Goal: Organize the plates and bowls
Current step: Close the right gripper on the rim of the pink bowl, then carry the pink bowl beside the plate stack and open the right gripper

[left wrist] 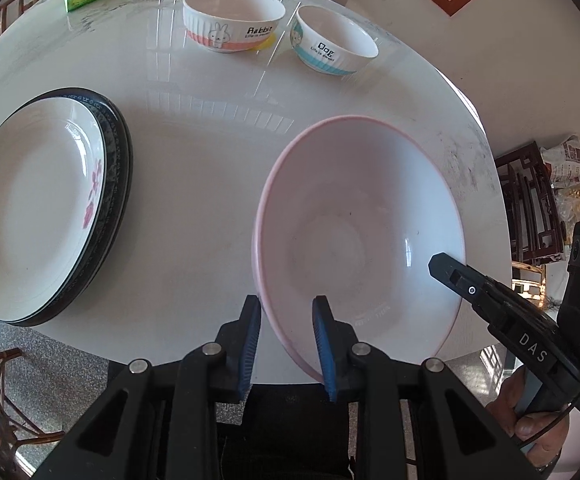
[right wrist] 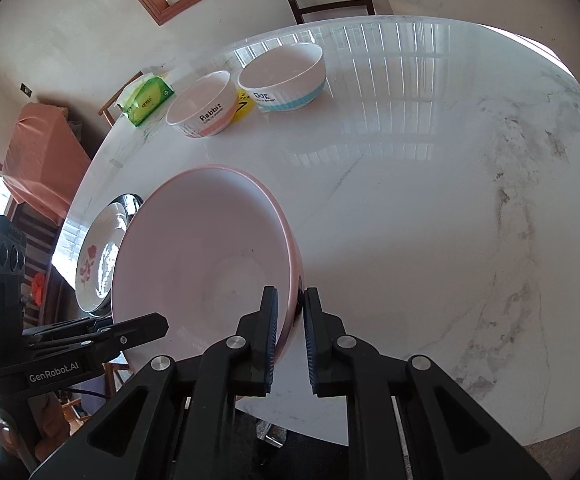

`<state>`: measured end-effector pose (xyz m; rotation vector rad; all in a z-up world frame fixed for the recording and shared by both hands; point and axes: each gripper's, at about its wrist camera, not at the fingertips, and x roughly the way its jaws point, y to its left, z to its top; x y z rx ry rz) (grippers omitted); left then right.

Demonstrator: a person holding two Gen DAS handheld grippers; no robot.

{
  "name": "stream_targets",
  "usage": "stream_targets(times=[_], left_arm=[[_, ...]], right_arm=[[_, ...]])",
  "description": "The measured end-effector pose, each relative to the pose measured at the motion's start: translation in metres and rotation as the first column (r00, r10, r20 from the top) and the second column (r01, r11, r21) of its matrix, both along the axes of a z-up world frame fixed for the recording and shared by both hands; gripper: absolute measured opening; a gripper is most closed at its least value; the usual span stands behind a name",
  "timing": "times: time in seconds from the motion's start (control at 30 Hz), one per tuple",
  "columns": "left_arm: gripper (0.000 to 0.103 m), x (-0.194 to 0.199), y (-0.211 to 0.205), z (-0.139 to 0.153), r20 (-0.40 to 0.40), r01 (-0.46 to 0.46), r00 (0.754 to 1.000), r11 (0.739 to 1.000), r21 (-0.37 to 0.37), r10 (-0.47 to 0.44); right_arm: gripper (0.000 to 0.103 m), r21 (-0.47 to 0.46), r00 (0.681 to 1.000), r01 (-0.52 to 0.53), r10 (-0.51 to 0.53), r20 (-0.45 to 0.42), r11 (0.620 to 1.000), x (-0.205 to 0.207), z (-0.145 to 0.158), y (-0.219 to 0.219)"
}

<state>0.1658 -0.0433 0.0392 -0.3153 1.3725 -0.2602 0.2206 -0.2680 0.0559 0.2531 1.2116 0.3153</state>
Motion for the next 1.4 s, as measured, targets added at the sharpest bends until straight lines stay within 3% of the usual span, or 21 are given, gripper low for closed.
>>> stream_targets(times=[0.2, 0.5, 0.77, 1.07, 1.23, 1.4], left_arm=[[0.027, 0.004, 0.007, -0.013, -0.021, 0.01, 1.0, 1.0, 0.0, -0.01], [0.028, 0.003, 0.0, -0.006, 0.068, 0.053, 0.996, 0.996, 0.067, -0.058], [0.033, -0.002, 0.007, -0.004, 0.125, 0.09, 0.987, 0.991, 0.097, -0.101], [0.04, -0.004, 0.036, 0.033, 0.186, 0.094, 0.976, 0.992, 0.09, -0.109], [0.043, 0.002, 0.056, 0.054, 0.235, 0.048, 0.97, 0.995, 0.083, -0.067], [0.043, 0.019, 0.066, 0.06, 0.219, 0.034, 0.975, 0.998, 0.061, -0.046]], right_arm=[[0.014, -0.001, 1.0, -0.006, 0.006, -0.013, 1.0, -0.004, -0.007, 0.015], [0.015, 0.029, 1.0, 0.003, -0.002, -0.028, 1.0, -0.009, -0.016, 0.017], [0.019, 0.116, 0.999, 0.011, -0.007, -0.032, 0.993, -0.009, -0.015, 0.011], [0.025, 0.104, 0.996, 0.029, -0.037, 0.078, 0.994, -0.011, 0.012, -0.011], [0.03, 0.153, 0.996, 0.021, -0.034, 0.083, 0.988, -0.008, 0.028, -0.021], [0.034, 0.231, 0.998, 0.011, -0.026, 0.064, 0.973, 0.001, 0.044, -0.018]])
